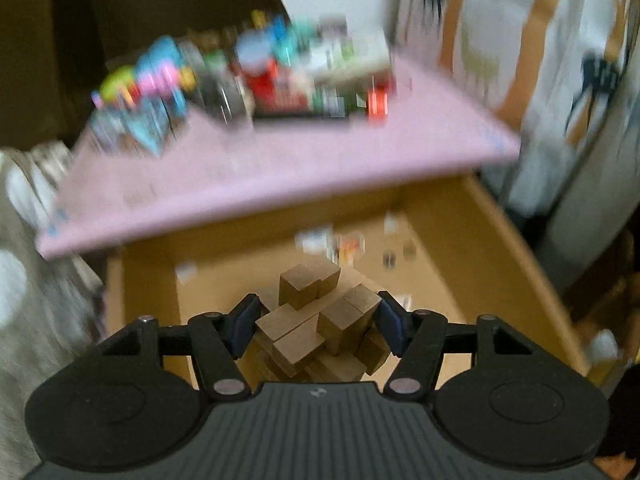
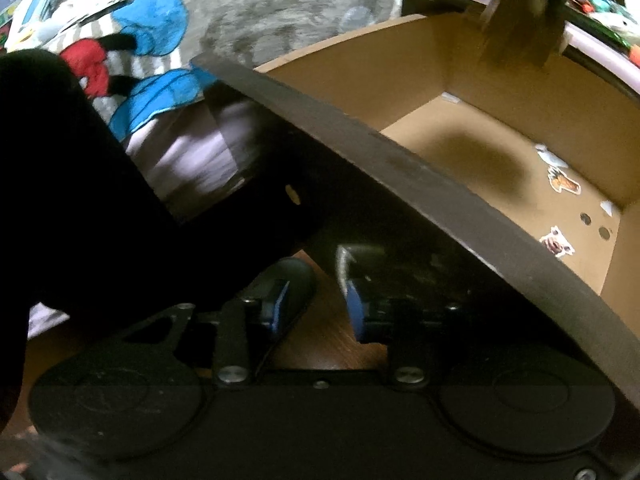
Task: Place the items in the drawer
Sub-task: 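Lower the wooden puzzle into the drawer and open the left gripper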
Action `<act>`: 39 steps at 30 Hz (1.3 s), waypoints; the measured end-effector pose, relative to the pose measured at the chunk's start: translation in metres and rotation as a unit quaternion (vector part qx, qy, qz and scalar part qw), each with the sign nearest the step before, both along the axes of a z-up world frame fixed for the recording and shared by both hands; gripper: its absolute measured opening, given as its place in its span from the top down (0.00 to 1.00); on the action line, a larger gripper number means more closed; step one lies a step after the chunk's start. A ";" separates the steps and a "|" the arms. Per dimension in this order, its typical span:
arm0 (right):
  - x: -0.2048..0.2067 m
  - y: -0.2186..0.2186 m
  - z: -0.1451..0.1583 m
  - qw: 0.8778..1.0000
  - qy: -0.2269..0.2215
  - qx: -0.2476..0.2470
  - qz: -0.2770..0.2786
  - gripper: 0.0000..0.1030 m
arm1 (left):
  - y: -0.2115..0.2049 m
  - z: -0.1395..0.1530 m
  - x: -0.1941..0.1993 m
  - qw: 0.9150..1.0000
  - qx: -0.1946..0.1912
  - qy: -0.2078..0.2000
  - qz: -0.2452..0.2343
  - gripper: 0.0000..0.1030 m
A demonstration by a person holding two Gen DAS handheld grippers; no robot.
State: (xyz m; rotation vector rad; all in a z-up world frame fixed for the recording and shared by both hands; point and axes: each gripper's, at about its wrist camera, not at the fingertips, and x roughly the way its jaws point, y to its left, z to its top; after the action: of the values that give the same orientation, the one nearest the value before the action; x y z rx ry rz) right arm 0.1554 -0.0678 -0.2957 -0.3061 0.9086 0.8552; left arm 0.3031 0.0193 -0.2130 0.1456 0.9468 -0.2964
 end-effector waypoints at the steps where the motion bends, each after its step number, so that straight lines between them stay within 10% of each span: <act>1: 0.001 -0.001 0.000 1.000 0.004 0.003 -0.005 0.75 | 0.000 -0.011 0.003 1.000 0.003 0.016 -0.001 0.40; 22: 0.004 -0.005 0.001 0.998 0.042 0.021 -0.030 0.75 | 0.004 -0.102 0.042 0.990 0.015 0.137 0.014 0.35; 39: 0.005 -0.004 0.002 0.996 0.062 0.031 -0.052 0.76 | 0.014 -0.052 0.036 0.996 0.011 0.085 0.030 0.24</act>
State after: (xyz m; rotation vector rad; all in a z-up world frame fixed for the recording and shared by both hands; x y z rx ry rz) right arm 0.1609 -0.0718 -0.2932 -0.1514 1.0031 0.8120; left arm 0.3396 0.0331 -0.2654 0.1125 1.1219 -0.2469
